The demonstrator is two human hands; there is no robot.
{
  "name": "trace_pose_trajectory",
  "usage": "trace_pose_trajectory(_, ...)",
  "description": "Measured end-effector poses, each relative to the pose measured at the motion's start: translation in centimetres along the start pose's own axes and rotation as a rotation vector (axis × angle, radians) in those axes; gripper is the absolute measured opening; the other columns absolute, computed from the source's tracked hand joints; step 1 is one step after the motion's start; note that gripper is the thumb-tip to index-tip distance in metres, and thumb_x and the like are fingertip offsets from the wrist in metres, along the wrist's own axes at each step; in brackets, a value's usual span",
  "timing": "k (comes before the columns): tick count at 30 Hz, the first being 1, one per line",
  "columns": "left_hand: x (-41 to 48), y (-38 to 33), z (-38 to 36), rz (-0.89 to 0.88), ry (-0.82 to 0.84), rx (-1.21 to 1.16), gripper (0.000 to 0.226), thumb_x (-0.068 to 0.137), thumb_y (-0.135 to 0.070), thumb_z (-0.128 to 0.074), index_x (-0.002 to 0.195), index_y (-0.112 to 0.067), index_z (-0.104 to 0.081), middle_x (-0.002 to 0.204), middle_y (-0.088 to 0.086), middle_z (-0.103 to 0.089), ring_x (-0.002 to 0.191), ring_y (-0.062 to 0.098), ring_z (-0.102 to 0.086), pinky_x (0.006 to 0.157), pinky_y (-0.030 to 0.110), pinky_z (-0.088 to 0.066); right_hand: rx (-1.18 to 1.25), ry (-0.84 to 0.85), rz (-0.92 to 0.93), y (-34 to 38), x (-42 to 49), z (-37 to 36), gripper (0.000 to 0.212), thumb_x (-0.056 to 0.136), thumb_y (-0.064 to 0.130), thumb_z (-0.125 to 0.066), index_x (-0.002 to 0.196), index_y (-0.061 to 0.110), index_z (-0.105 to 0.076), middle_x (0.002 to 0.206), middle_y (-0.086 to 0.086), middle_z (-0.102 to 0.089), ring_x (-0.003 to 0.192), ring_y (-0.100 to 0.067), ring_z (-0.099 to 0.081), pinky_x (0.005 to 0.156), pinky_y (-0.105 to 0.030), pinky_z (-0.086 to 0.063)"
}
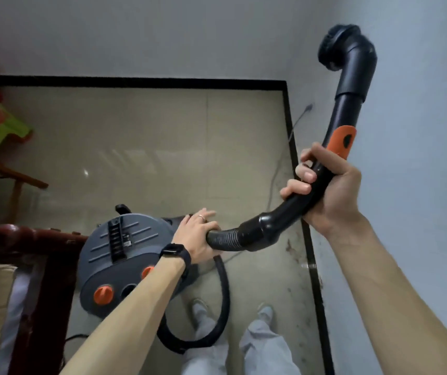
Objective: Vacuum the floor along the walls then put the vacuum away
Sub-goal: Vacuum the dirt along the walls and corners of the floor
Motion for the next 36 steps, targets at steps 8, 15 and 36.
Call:
trace_pose_trajectory(8,-1.8,-10.1,-7.5,-0.081,0.351,0.336,0.035,0.072,-0.042,-0.063,0.105,-0.033,-0.054,0.101,-0.006,-0.066,0.096,0.022,-0.065,0.078,0.034,-0.049,-0.147,-0.237,-0.100,2.7,-2.9,13.5,0.020,0.089,0.022,-0.065,0.096,0.018,-0.046,0.058,0.002,-0.040,0.042,-0.015,-0.038,0.055,-0.030,-0.041)
trace_pose_trajectory(15,-0.2,-5.1,-1.9,0.160,0.211,0.540,0.035,0.075,-0.044,-0.063,0.105,-0.035,-0.048,0.108,-0.007,-0.061,0.101,0.021,-0.064,0.080,0.036,-0.049,0.117,-0.395,-0.214,-2.5,-1.2,21.9,0.022,0.094,0.023,-0.072,0.099,0.011,-0.054,0.066,-0.002,-0.059,0.058,-0.021,-0.065,0.065,-0.039,-0.062)
trace_pose_trajectory(36,19.2,-3.6,-11.2,0.380,0.303,0.081,0.062,0.079,-0.044,-0.064,0.130,-0.019,-0.041,0.131,0.010,-0.043,0.122,0.031,-0.043,0.097,0.044,-0.044,0.141,-0.750,-0.299,-11.8,20.1,28.9,0.015,0.097,0.011,-0.069,0.097,0.016,-0.056,0.073,0.000,-0.062,0.072,-0.017,-0.070,0.080,-0.043,-0.054)
Point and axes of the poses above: each hand's wrist, its own x-axis towards the middle knuckle, its own z-axis out of the back of the hand, y = z × x, the point moved 7 cm from there along x, towards the middle knuckle
